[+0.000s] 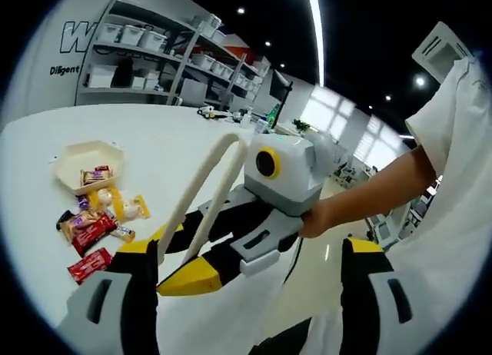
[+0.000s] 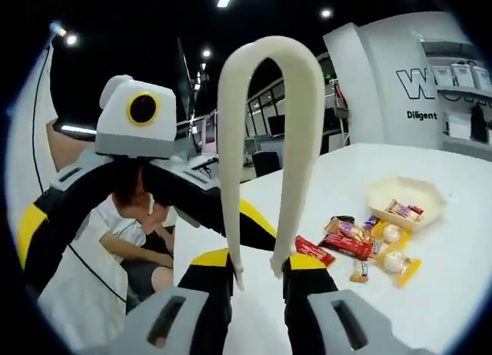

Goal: Place the target food into the container with the food tongs after gripping and lifting it, then release it inside without dropping or visibly crushing the food.

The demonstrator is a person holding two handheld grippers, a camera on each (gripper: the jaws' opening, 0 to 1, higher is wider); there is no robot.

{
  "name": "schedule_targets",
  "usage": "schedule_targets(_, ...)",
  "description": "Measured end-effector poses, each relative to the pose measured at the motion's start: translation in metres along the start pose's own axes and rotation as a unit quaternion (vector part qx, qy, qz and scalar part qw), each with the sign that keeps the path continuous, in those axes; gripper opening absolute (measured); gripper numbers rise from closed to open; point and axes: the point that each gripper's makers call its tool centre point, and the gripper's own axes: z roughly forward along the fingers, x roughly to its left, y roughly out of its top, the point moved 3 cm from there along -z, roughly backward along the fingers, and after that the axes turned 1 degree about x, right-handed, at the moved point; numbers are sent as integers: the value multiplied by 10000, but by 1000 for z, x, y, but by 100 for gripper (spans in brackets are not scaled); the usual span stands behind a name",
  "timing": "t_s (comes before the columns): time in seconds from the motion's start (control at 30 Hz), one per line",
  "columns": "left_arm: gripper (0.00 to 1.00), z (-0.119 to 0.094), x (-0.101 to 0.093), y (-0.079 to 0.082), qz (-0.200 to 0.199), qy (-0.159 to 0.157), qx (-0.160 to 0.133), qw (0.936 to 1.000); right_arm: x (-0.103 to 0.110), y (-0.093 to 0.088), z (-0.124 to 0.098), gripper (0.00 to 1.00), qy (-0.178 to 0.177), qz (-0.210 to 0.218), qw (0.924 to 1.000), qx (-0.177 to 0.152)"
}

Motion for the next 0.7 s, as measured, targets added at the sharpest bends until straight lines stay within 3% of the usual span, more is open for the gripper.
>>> schedule_targets(0.43,99,1,-2,5,-274,-232,-237,9991,4,-2,-2,23,144,-180,9995,205)
schedule_targets(0.7,99,1,-4,6,-193,-286,-349,9988,5,-1,1,23,257,208,9993,193)
